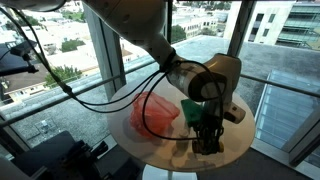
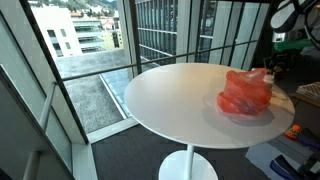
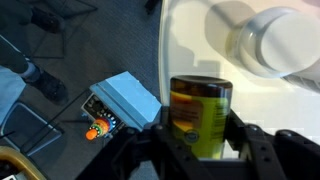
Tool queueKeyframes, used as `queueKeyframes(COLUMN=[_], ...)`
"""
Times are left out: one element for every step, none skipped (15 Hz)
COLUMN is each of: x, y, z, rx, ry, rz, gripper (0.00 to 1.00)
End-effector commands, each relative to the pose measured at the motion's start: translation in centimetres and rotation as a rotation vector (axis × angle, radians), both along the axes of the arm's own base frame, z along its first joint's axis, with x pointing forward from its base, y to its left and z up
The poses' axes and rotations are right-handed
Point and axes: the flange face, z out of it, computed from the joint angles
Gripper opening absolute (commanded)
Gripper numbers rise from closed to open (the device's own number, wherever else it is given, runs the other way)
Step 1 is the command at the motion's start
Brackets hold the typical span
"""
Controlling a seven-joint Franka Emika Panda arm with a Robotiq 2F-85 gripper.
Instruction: Pick up the brown medicine bottle with a yellow lid and put it on the table
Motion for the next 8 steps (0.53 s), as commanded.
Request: queueKeyframes(x=[-0.3, -0.2, -0.2, -0.2, -0.2, -0.1, -0.1, 0.0], y=[0.5, 0.8, 1.1, 1.3, 1.7, 2.0, 2.4, 2.9], z=[-0.6, -0.9, -1.2, -1.4, -1.7, -2.0, -2.2, -2.4], rx=[0.047, 0.049, 0.05, 0.054, 0.056, 0.059, 0.059, 0.058], ry=[0.019, 0.022, 0.024, 0.028, 0.031, 0.033, 0.035, 0.036], rz=[0.027, 0.03, 0.036, 0.041, 0.047, 0.053, 0.06, 0.068], gripper=[0.28, 0.28, 0.28, 0.28, 0.28, 0.28, 0.28, 0.28])
